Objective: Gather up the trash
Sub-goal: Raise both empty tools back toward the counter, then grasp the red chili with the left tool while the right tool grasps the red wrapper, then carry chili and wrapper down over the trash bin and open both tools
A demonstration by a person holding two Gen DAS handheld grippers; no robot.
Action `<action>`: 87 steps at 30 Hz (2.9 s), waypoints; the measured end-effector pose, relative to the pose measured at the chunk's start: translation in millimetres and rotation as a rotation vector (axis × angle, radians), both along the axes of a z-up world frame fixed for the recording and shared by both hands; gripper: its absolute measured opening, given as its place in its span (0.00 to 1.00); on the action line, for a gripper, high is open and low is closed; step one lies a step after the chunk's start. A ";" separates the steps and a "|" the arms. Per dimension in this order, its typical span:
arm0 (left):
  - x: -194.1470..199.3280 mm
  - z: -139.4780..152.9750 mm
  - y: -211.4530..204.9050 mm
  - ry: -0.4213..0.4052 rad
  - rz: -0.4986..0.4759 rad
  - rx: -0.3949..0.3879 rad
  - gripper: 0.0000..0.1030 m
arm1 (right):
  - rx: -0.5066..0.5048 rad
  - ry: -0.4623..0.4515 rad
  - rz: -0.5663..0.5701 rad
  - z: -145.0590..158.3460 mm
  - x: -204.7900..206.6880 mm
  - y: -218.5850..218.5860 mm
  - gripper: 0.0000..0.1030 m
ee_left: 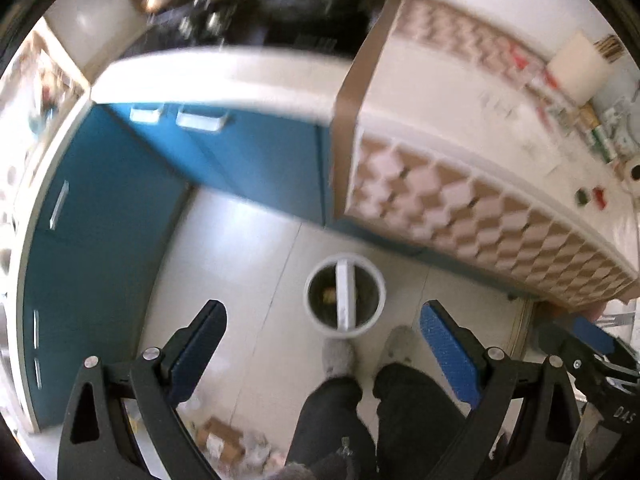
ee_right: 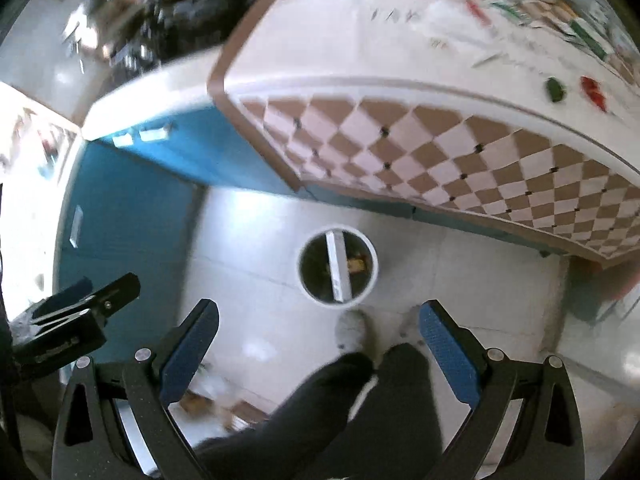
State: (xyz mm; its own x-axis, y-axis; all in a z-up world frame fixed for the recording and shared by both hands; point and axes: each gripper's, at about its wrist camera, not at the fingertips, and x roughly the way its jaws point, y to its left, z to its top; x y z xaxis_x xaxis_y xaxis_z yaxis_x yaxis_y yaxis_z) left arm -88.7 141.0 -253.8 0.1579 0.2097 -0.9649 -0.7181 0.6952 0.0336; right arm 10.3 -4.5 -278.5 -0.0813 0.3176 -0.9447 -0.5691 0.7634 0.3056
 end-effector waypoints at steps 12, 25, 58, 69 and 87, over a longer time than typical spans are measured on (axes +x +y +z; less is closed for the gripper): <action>209.3 19.1 -37.1 -0.068 -0.172 0.047 1.00 | 0.059 -0.159 -0.358 52.1 177.1 -105.8 0.98; 431.7 -70.1 -53.3 0.014 -0.180 -0.200 0.62 | -0.049 -0.049 -0.470 -67.8 358.2 -164.9 0.71; 270.7 34.0 -44.3 -0.195 -0.230 -0.072 0.06 | 0.267 -0.049 -0.469 6.2 303.7 -164.4 0.17; 67.8 -92.9 7.6 -0.008 -0.077 -0.294 0.06 | 0.243 0.094 -0.374 -40.0 100.2 -94.6 0.17; 21.3 -615.6 48.5 0.131 0.252 -0.808 0.06 | -0.116 0.301 -0.265 -477.6 5.2 -14.0 0.17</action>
